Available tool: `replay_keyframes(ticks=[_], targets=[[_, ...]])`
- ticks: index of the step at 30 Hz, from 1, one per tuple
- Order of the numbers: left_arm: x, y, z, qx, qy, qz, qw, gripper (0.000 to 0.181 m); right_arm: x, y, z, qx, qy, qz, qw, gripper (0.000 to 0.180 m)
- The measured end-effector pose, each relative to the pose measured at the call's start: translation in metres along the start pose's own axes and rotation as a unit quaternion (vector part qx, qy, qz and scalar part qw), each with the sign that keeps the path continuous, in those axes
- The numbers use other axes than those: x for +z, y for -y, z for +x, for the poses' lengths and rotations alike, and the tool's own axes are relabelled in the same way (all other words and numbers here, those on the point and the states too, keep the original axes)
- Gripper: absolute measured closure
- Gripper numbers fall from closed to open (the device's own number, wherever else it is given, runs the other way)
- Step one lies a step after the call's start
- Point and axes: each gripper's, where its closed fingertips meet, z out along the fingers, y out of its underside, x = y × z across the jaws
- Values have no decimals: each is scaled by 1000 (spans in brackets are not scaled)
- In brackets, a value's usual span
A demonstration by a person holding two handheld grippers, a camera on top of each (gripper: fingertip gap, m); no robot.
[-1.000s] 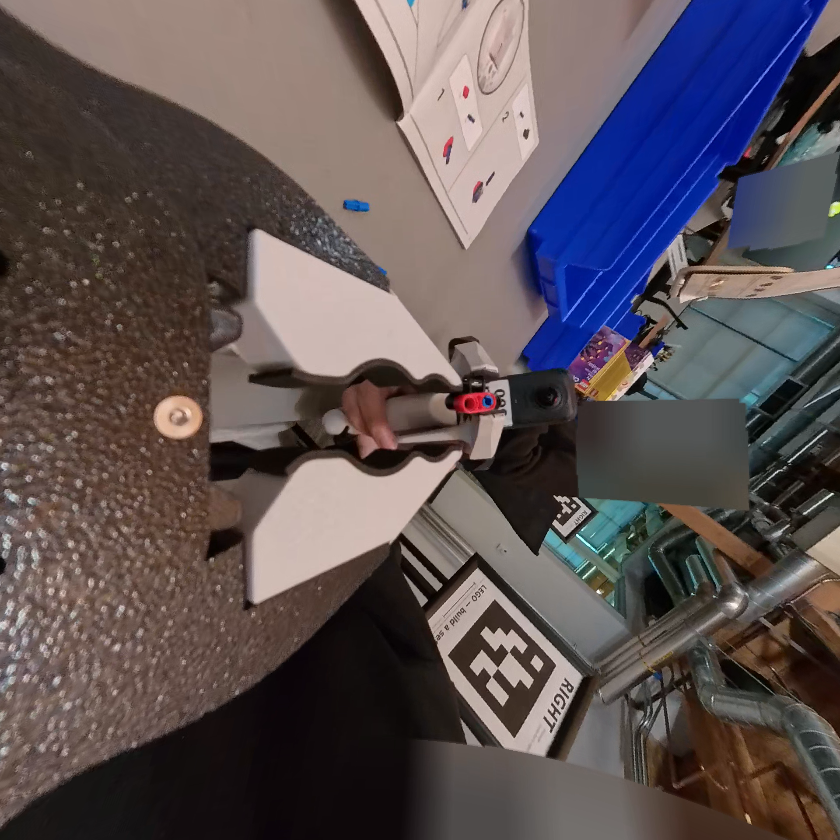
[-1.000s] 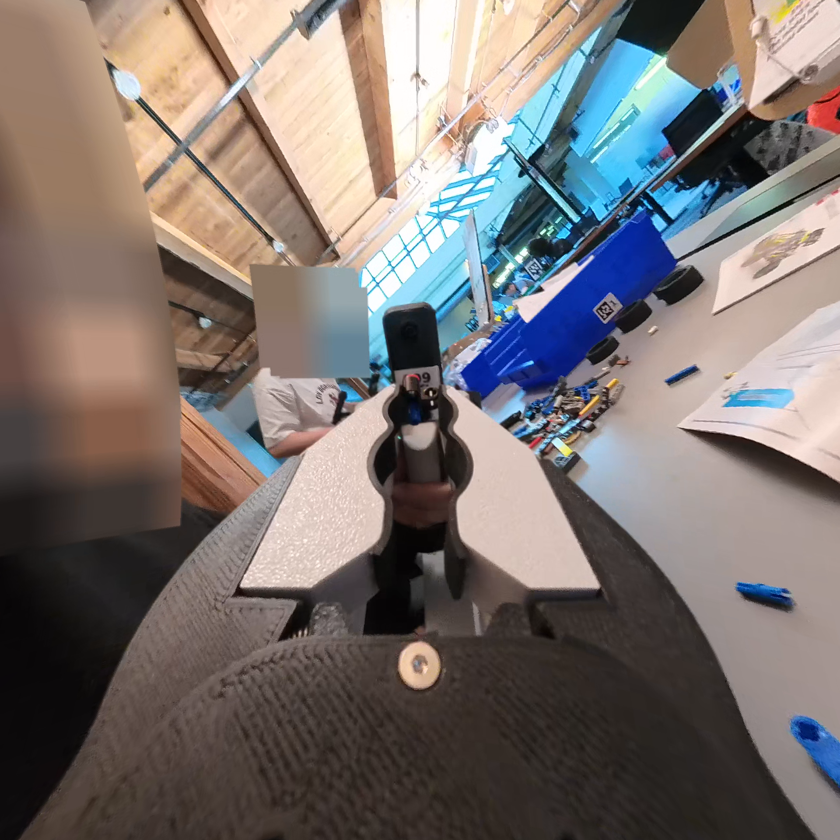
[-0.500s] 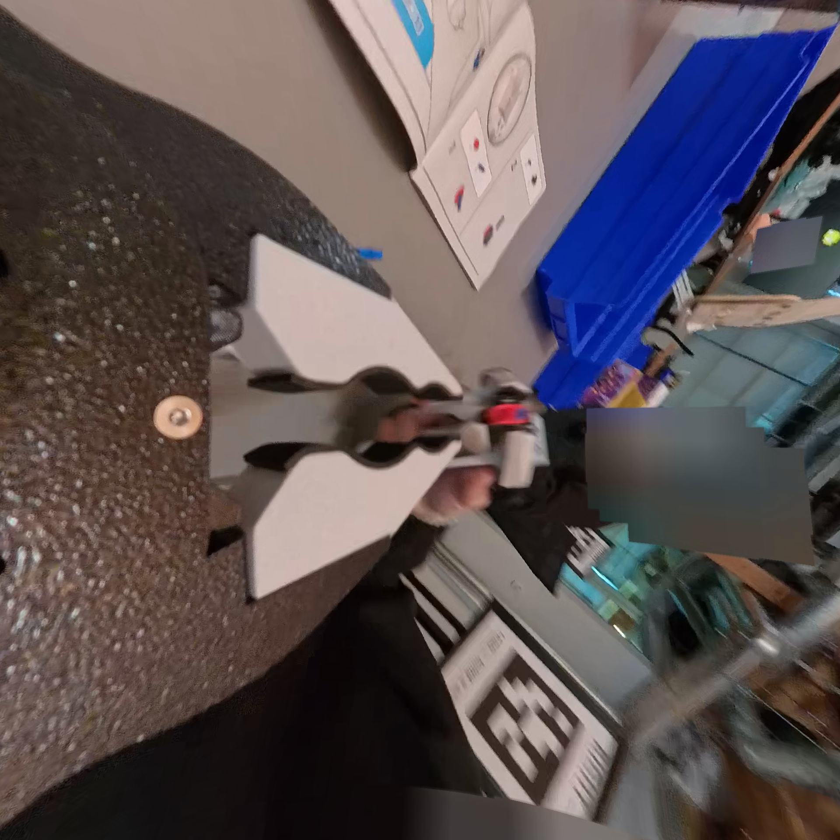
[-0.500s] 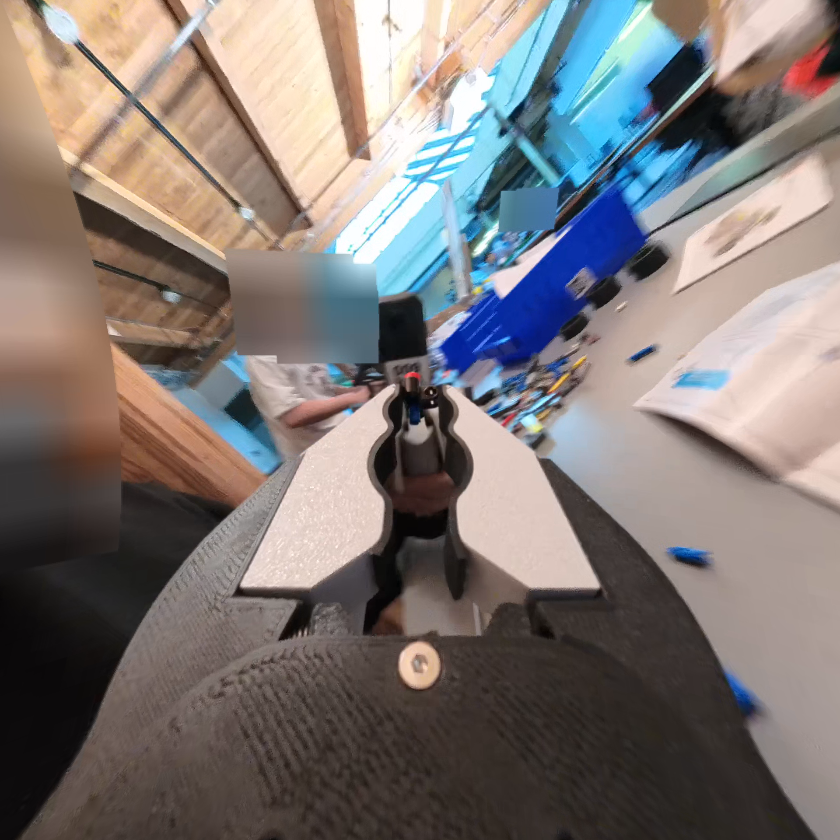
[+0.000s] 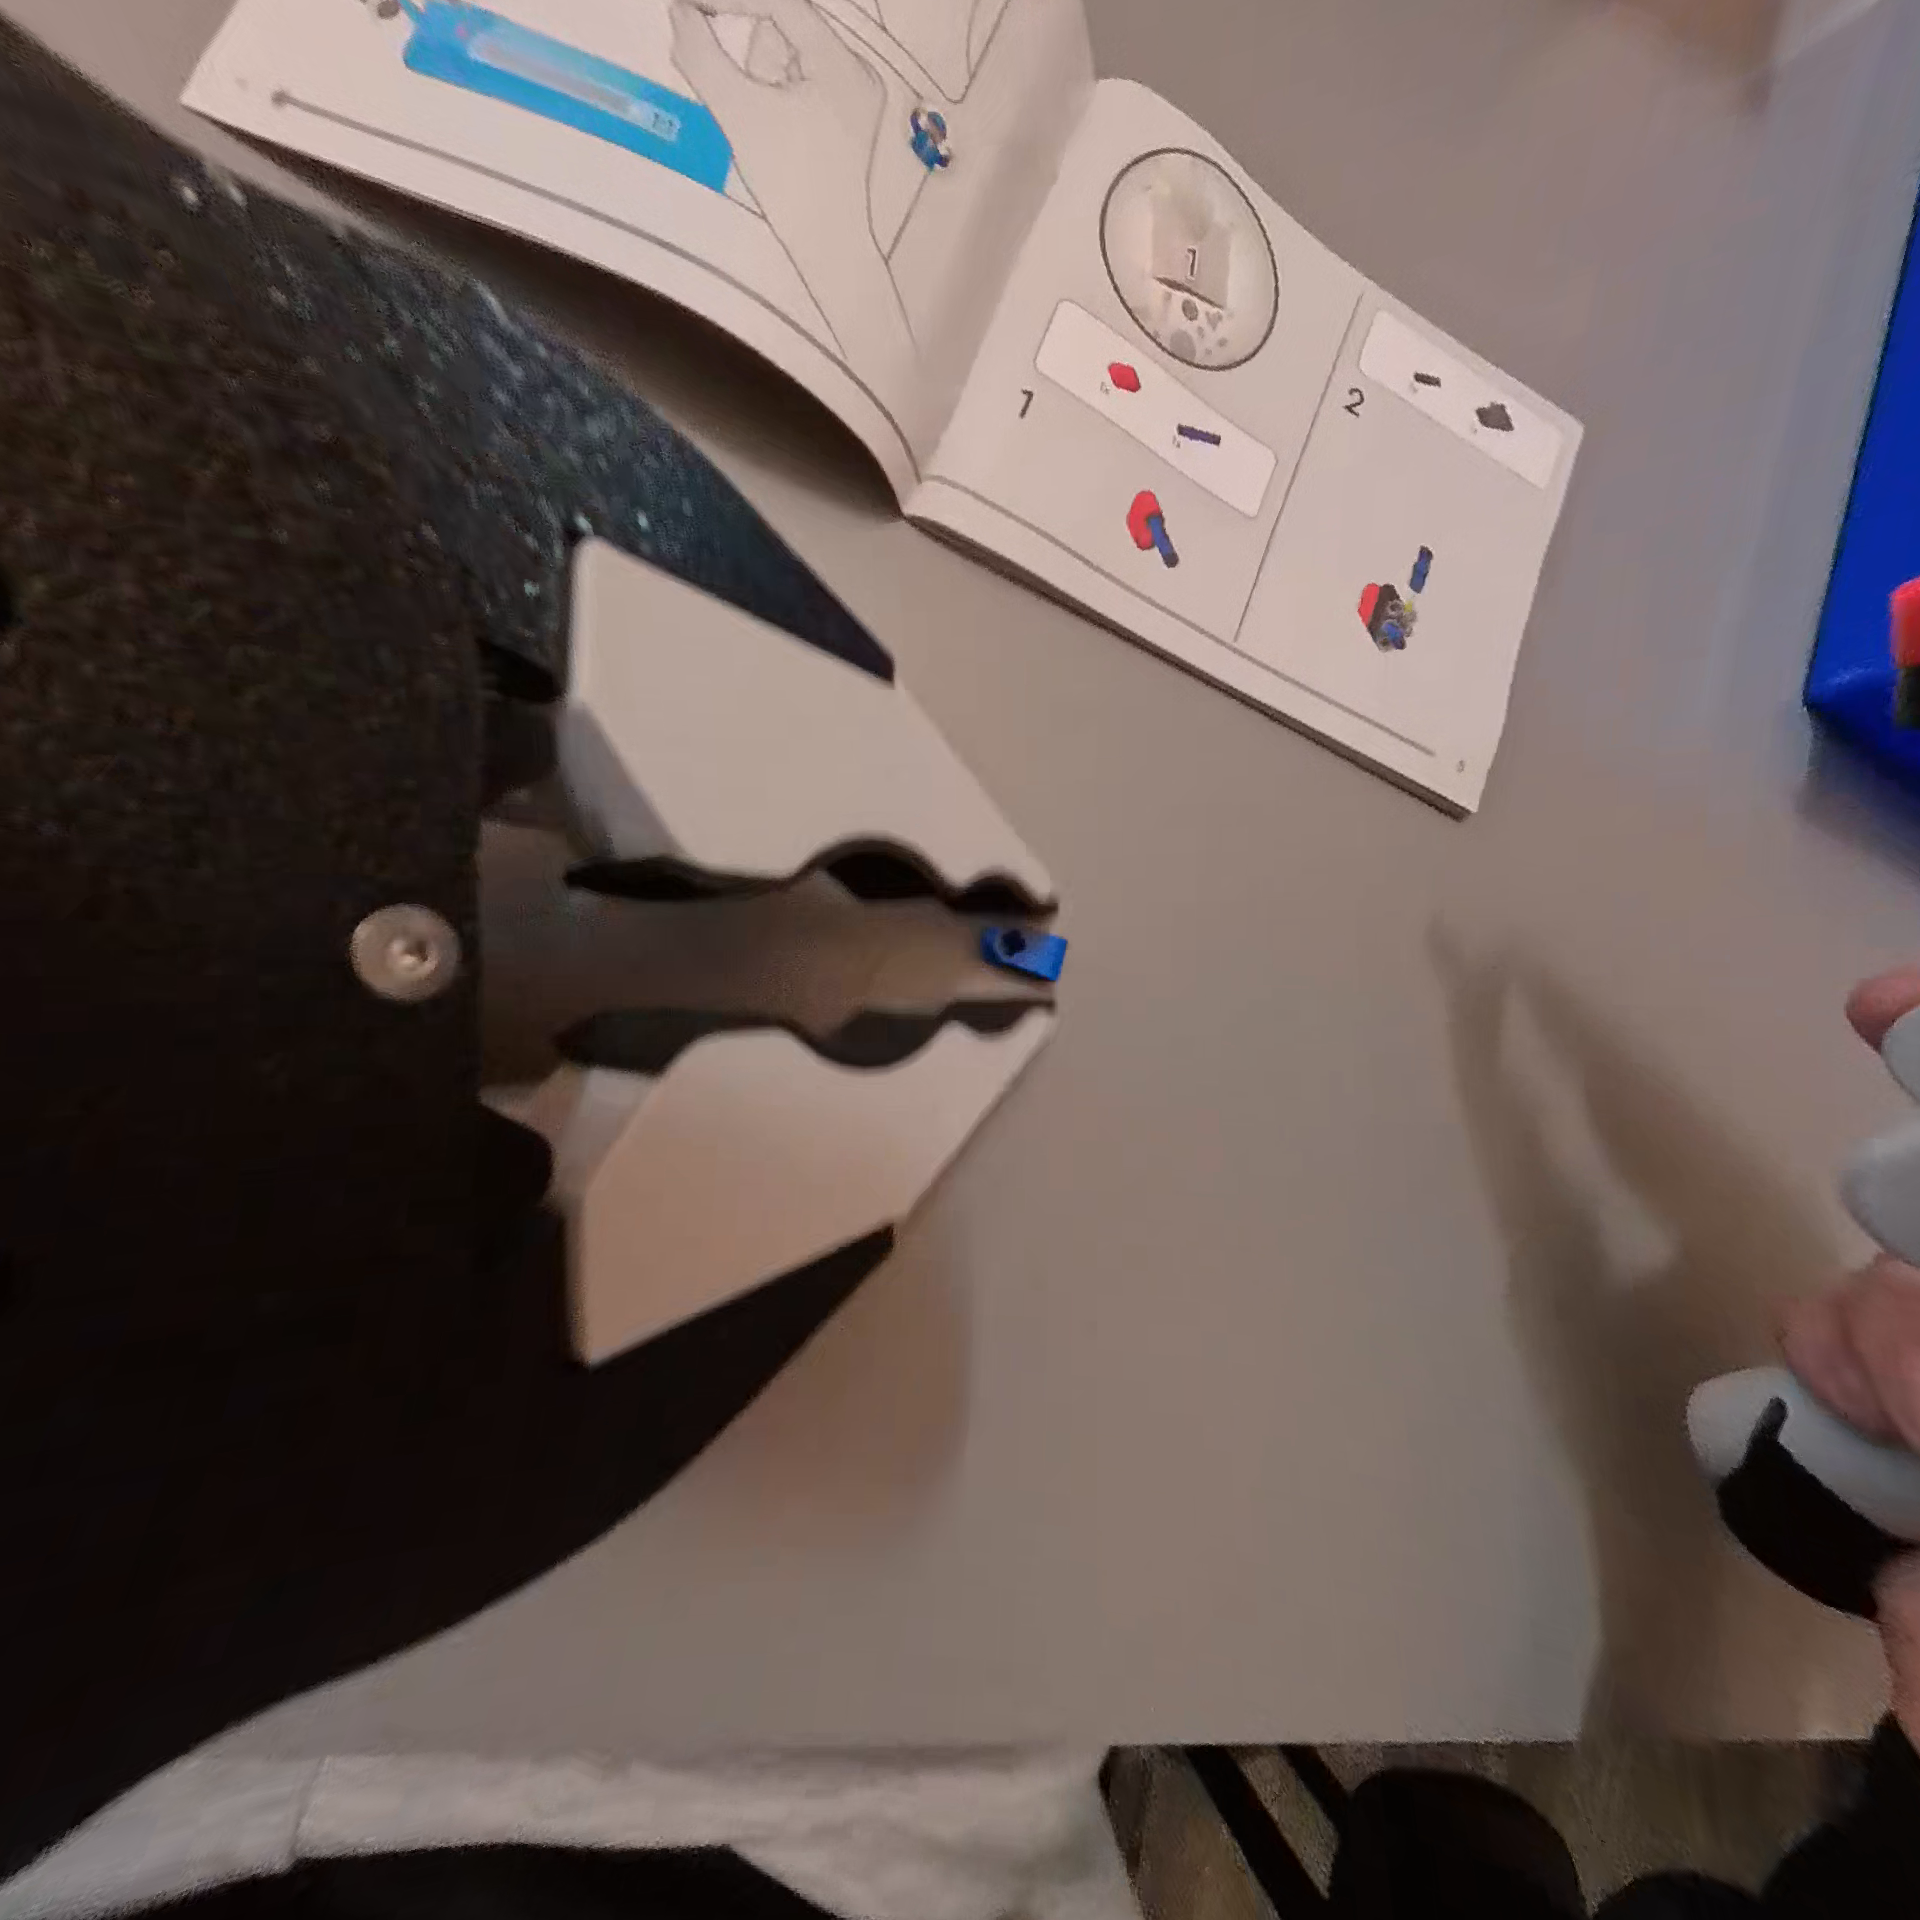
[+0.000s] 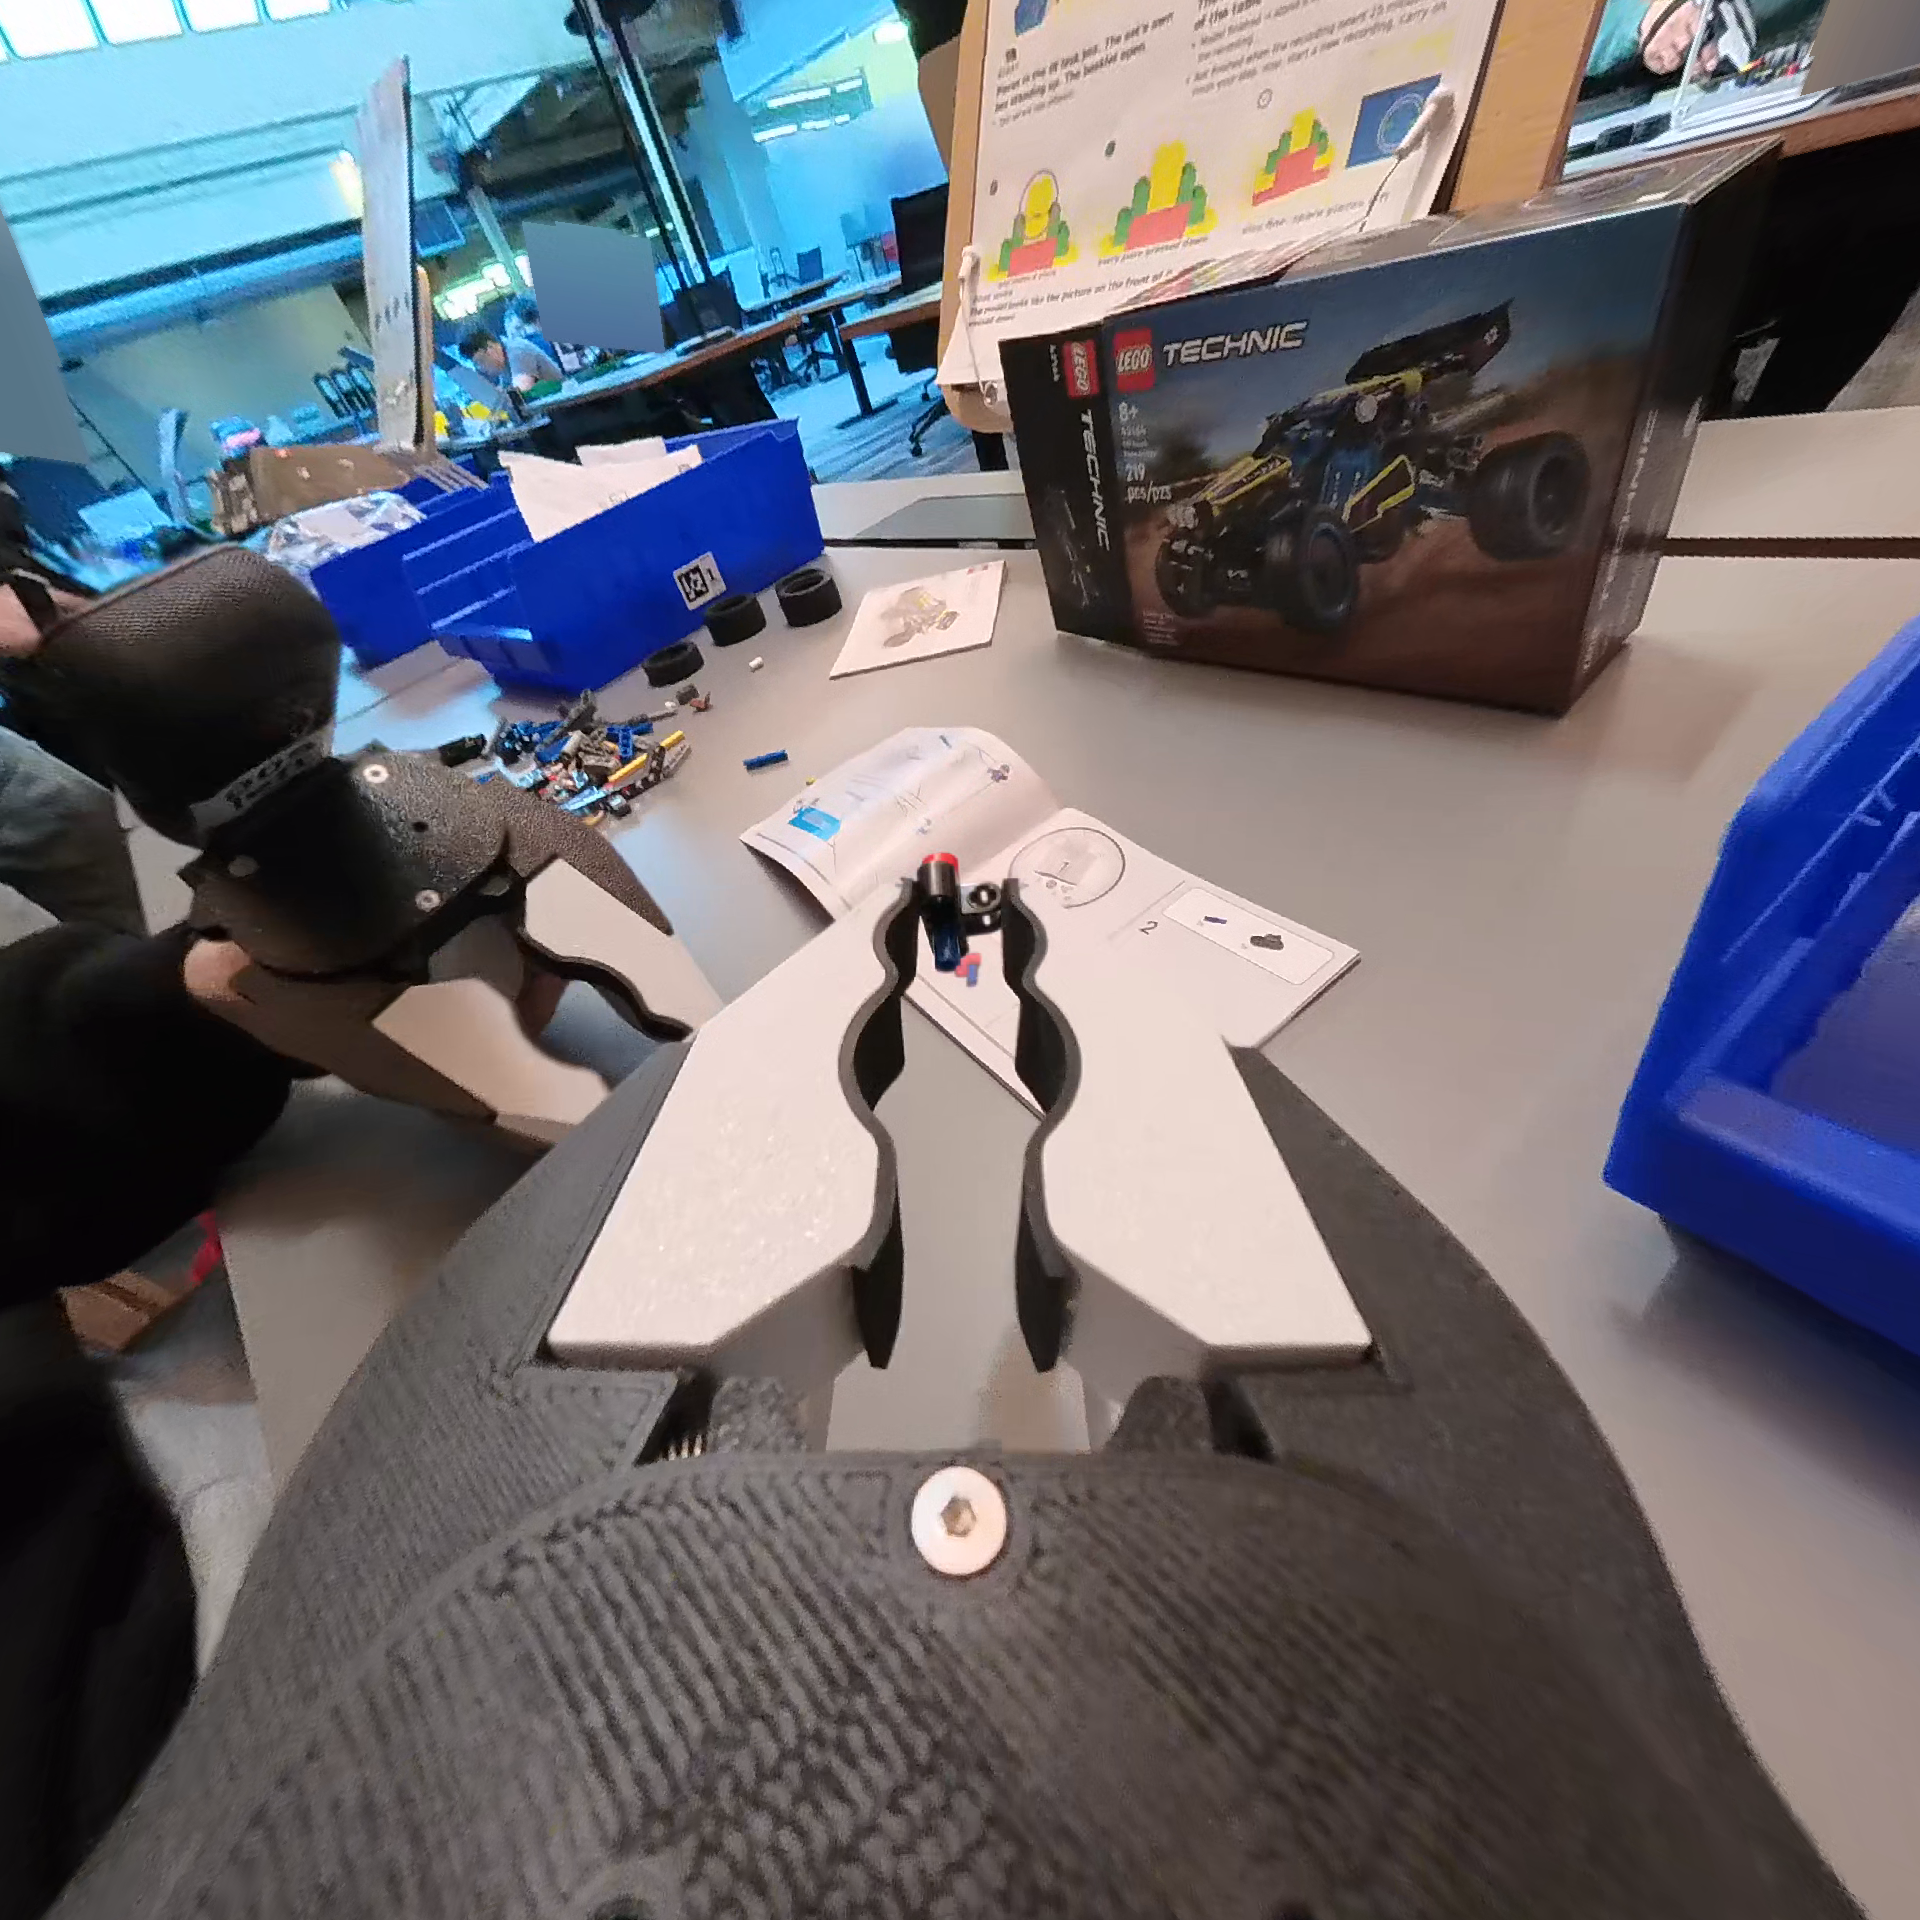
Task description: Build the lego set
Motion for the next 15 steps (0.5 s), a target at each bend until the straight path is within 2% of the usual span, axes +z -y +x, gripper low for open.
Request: replay_keyframes(ticks=[3, 6, 9, 12, 15], targets=[[-5, -1, -5, -22, 26, -6, 999, 169, -2, -4, 3, -12, -7, -11, 1000, 166], [-49, -15, -33, -37, 116, 2, 993, 175, 0, -12, 1, -23, -9, -33, 999, 166], [-138, -72, -99, -110, 252, -30, 961, 175, 7, -24, -4, -54, -17, -75, 996, 166], [-225, -144, -152, -221, 361, -58, 904, 175, 18, -39, -9, -71, -28, -124, 989, 166], [-259, -199, -169, -263, 400, -94, 873, 175, 34, -53, -24, -81, -19, -155, 984, 166]])
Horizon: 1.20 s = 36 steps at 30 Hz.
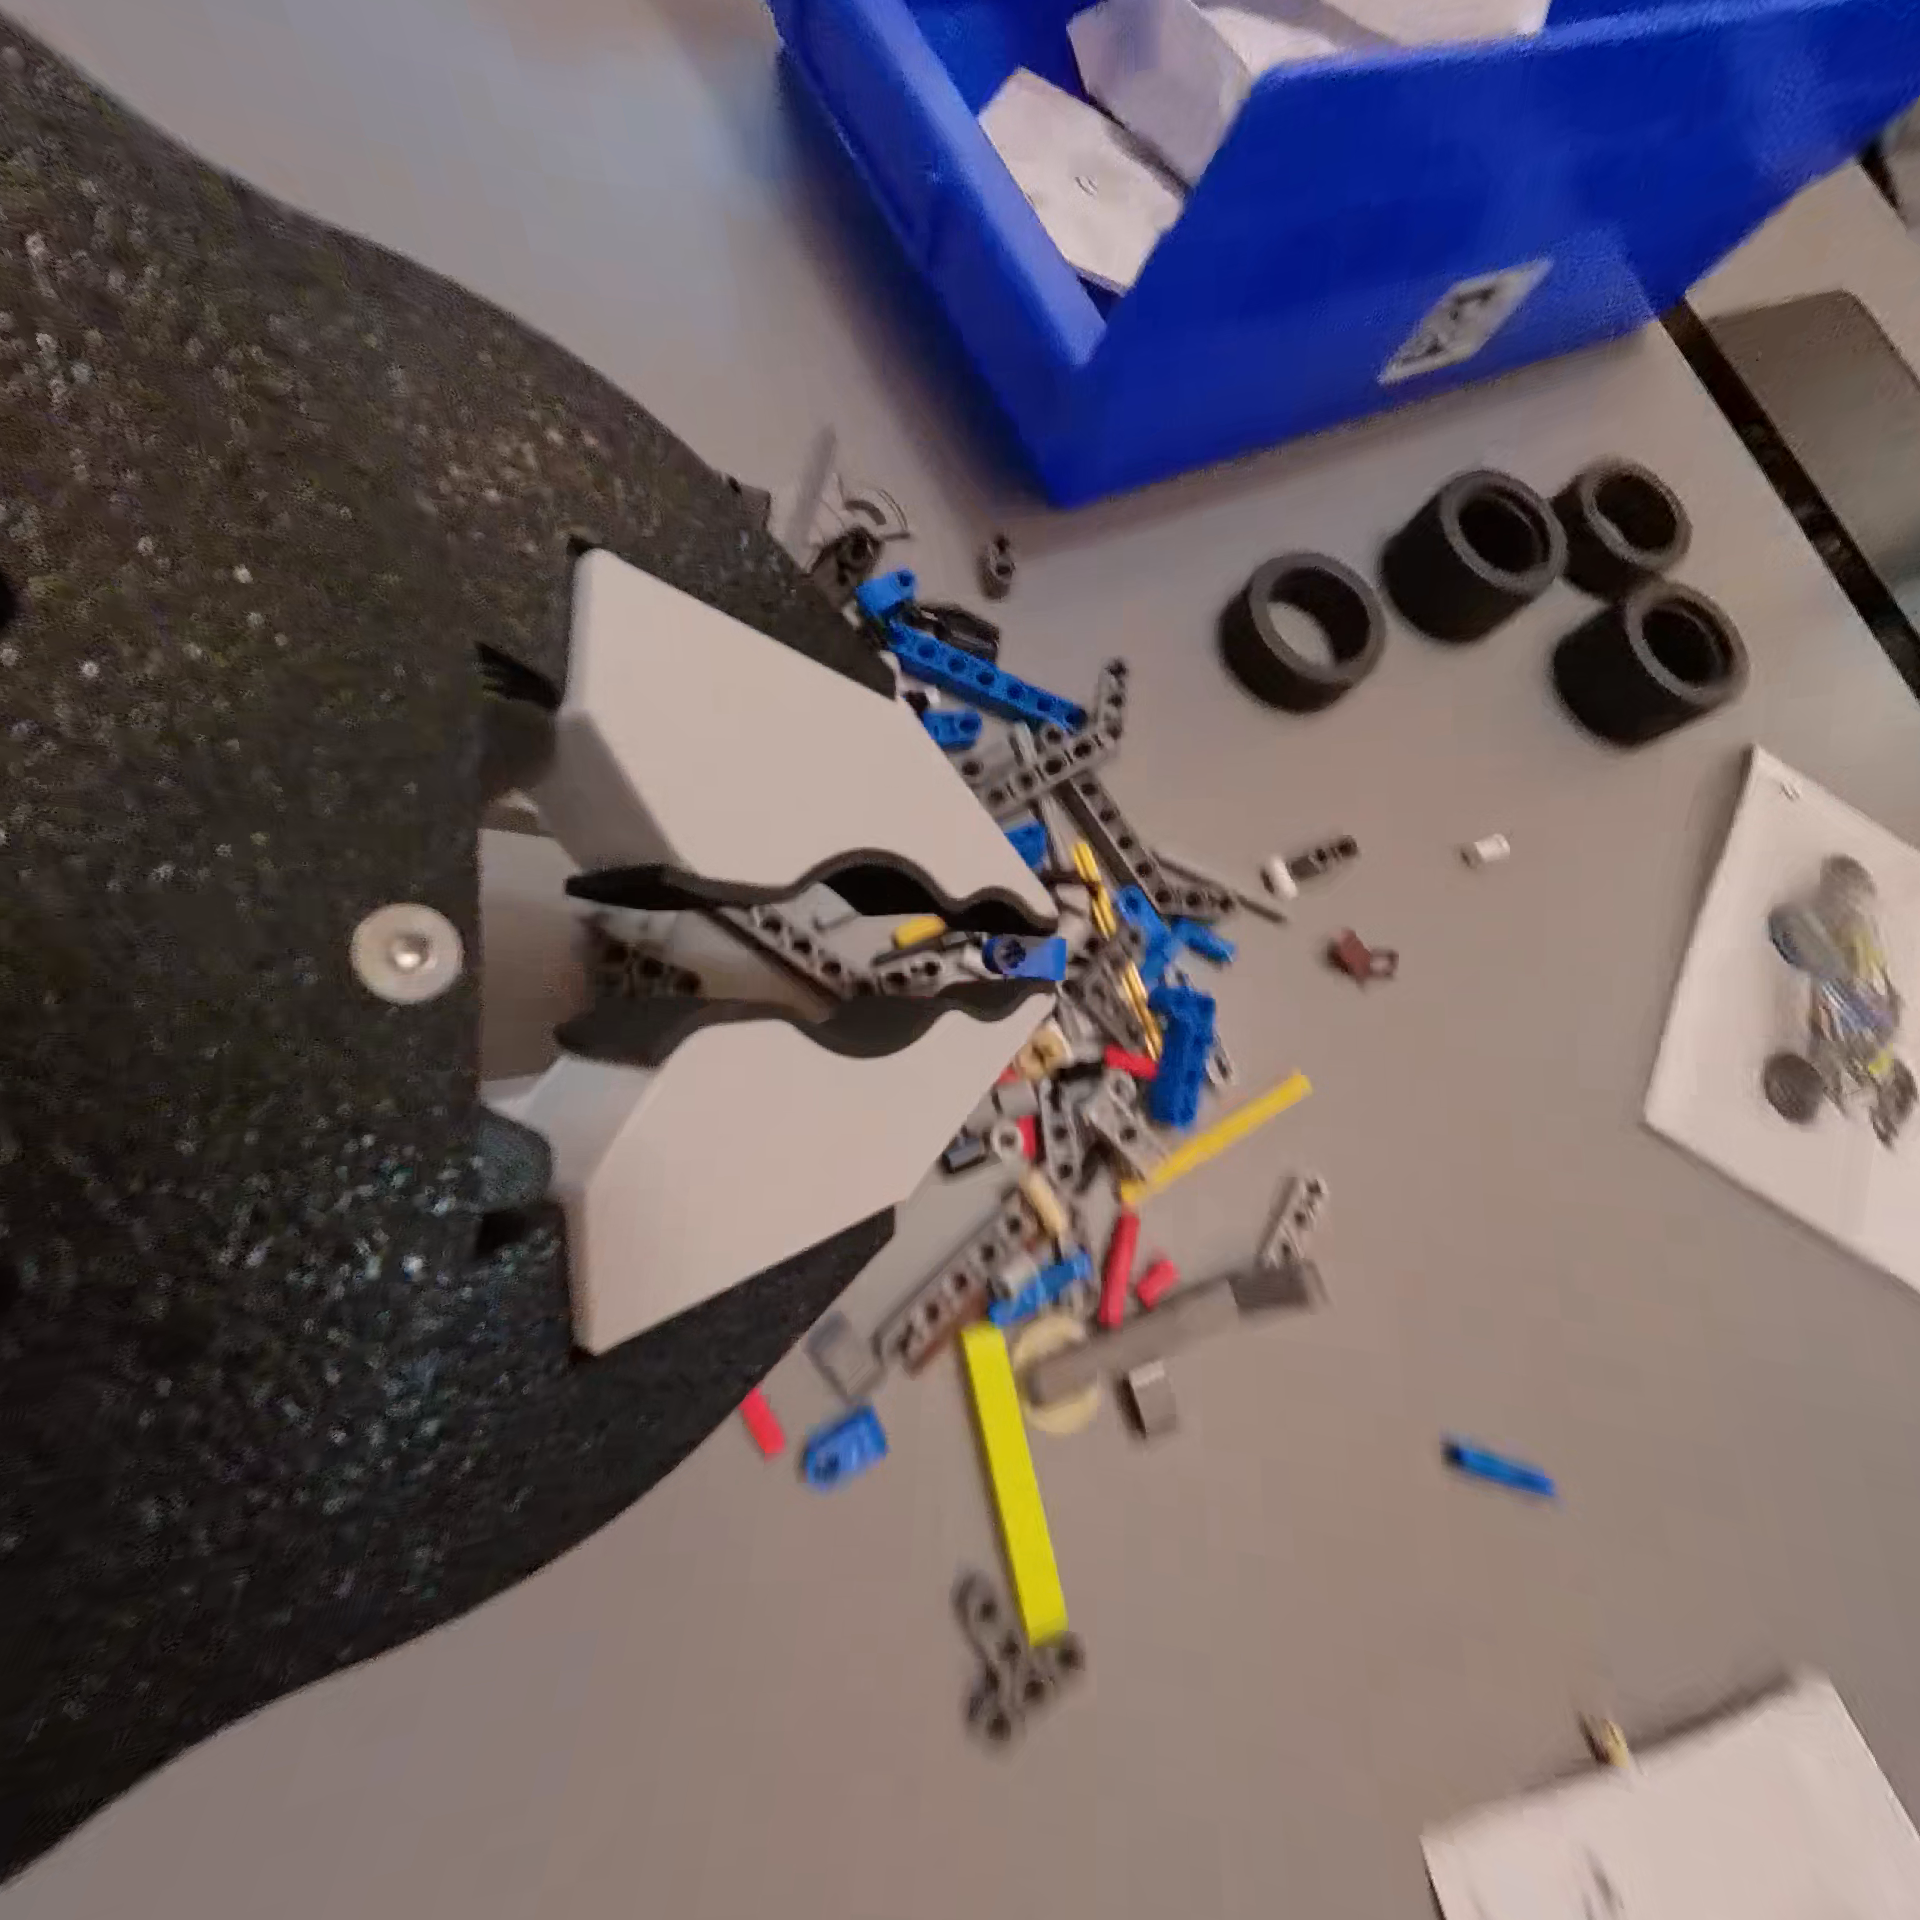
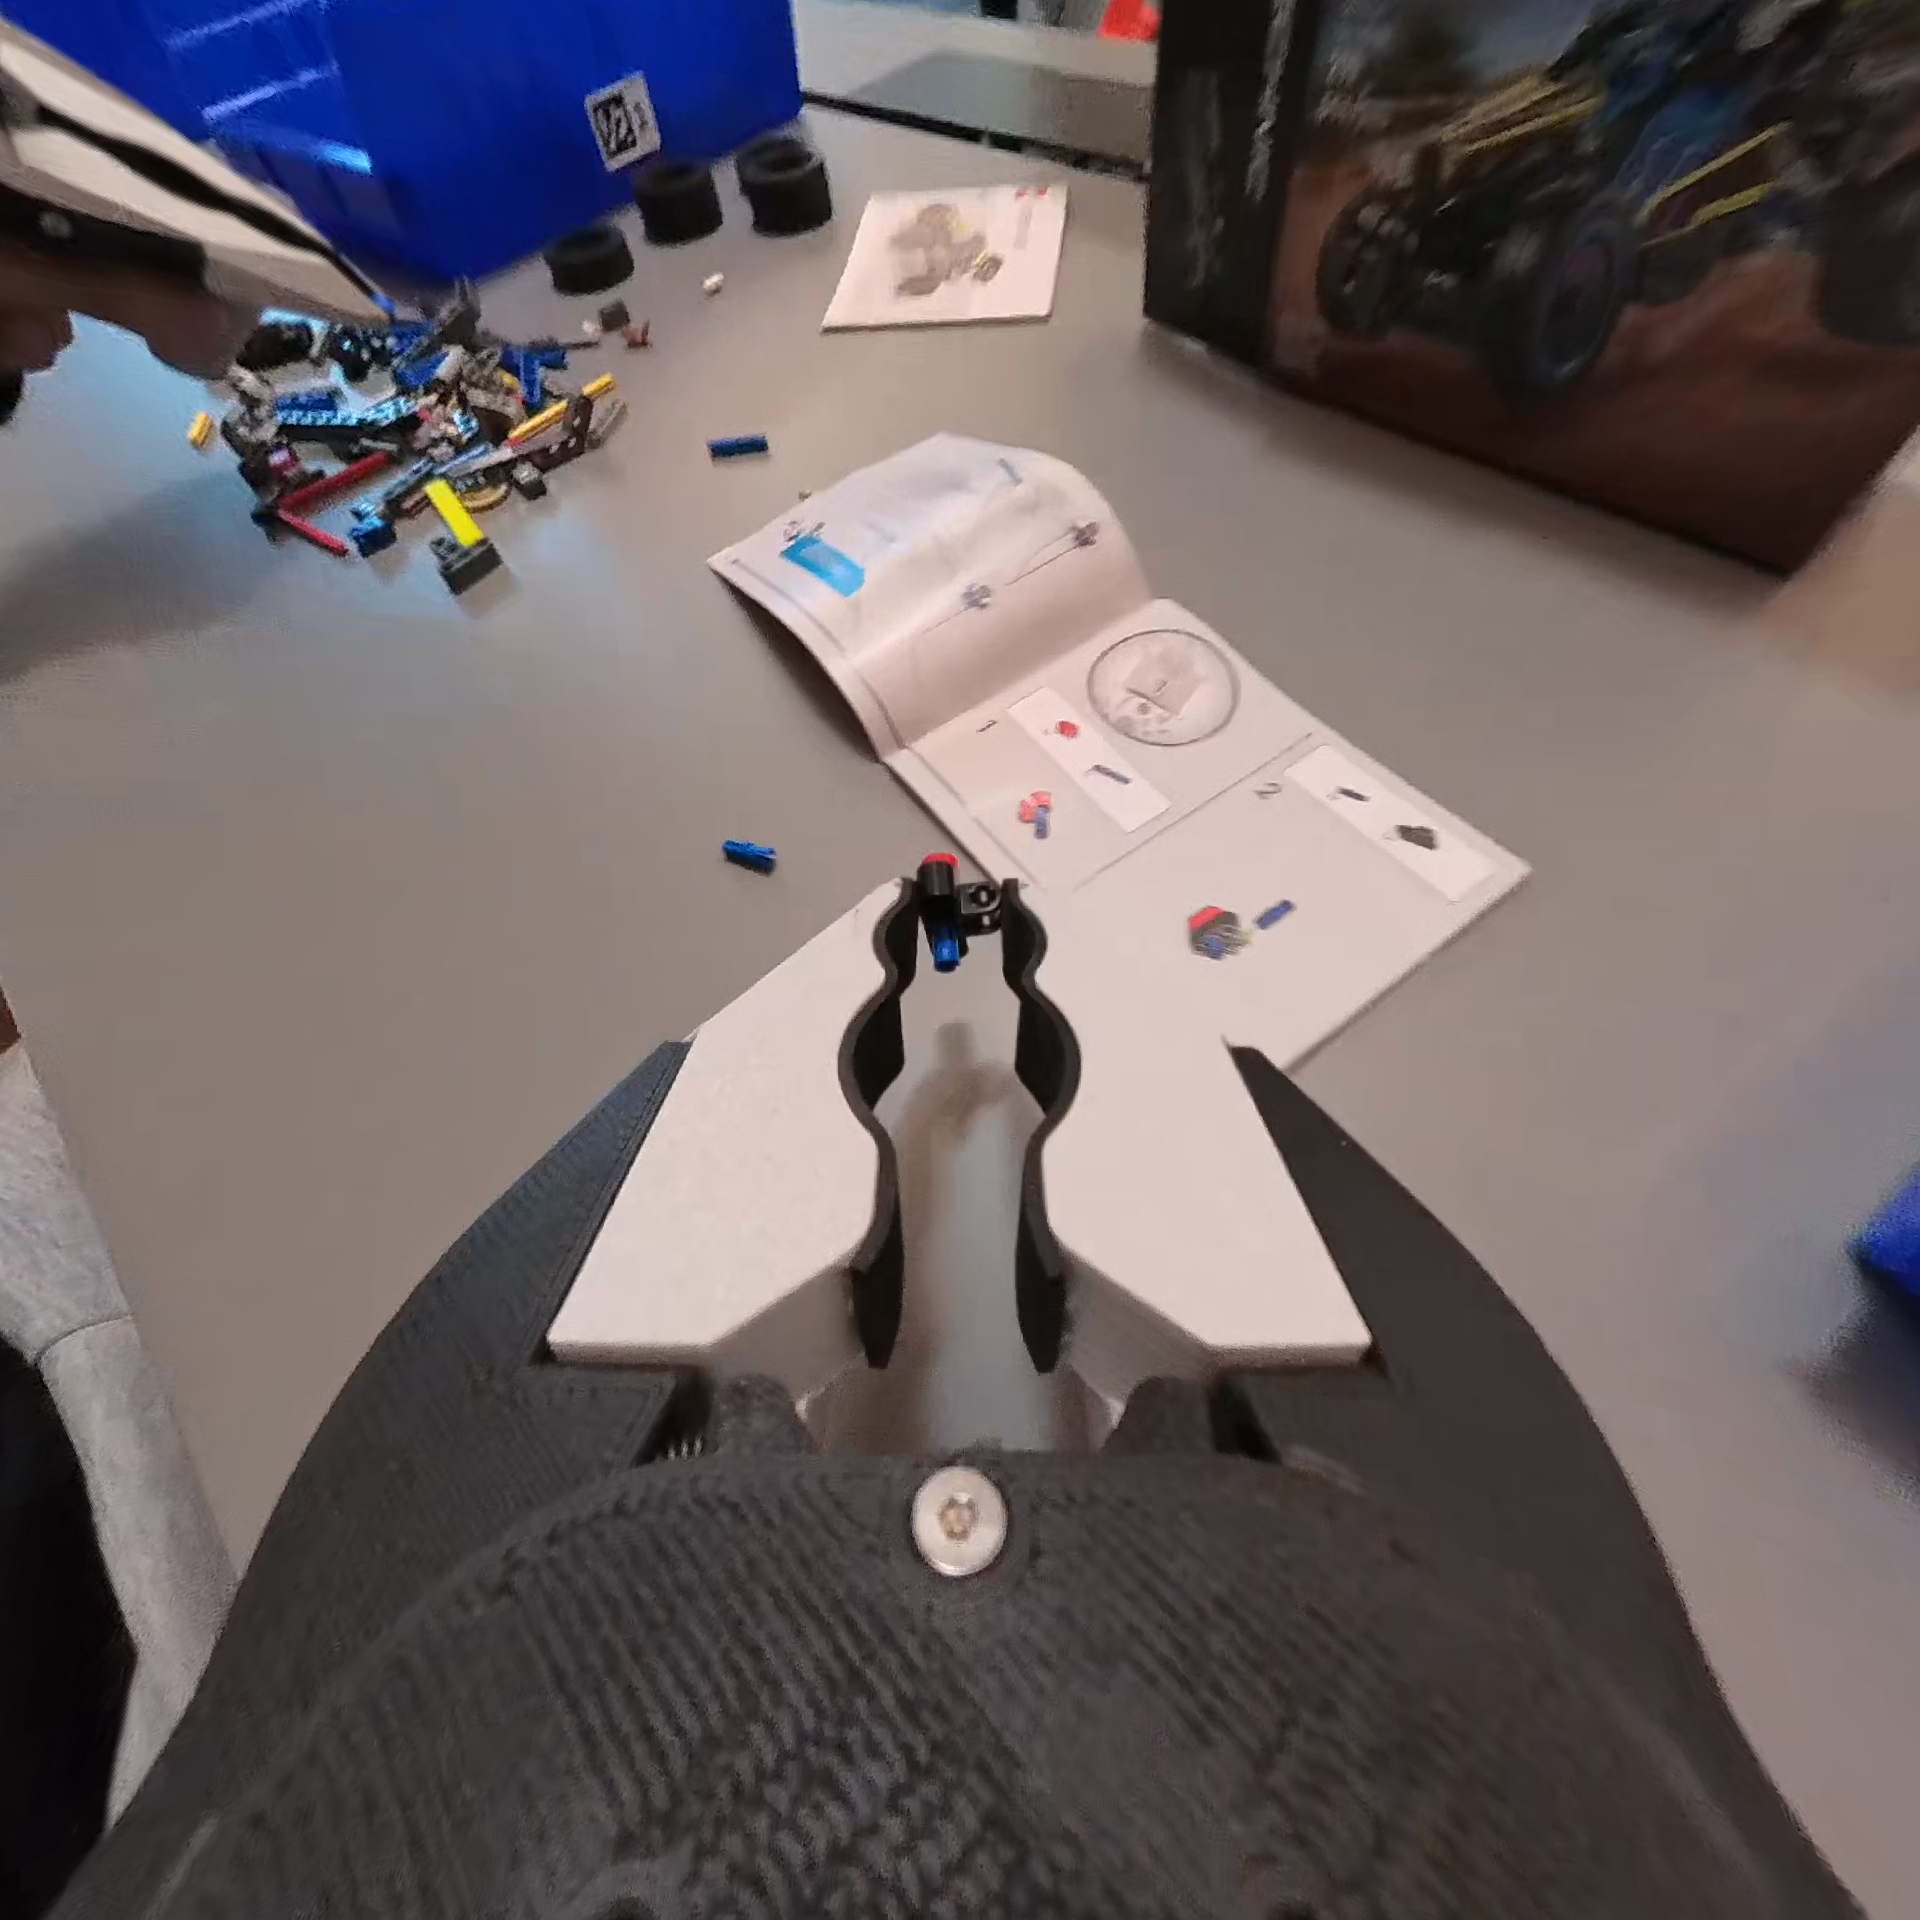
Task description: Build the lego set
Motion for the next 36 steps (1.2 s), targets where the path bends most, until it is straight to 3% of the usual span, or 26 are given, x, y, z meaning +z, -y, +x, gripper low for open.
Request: replay_keyframes(ticks=[3, 6, 9, 11, 16, 22, 29, 36], targets=[[4, 2, -2, 5, 4, 44, 999, 158, 14, -3, -17, -11, 11, -17, 1000, 166], [-14, 36, 23, 27, -2, 124, 992, 148, 21, -1, -28, -5, 16, -18, 1000, 166], [-50, 80, 125, 116, -128, 221, 960, 150, 27, 2, -47, 20, 47, -18, 999, 166], [-65, 83, 204, 197, -217, 227, 929, 146, 32, 4, -60, 29, 63, -18, 997, 166], [-59, 77, 294, 324, -224, 239, 888, 150, 41, 11, -90, 61, 116, 3, 991, 166], [-48, 80, 290, 349, -163, 231, 893, 153, 34, 23, -88, 129, 146, 43, 980, 166], [-44, 90, 284, 267, -161, 232, 921, 164, 33, 34, -81, 169, 129, 88, 973, 166], [-41, 96, 287, 176, -194, 226, 938, 164, 33, 41, -73, 176, 93, 116, 973, 166]])
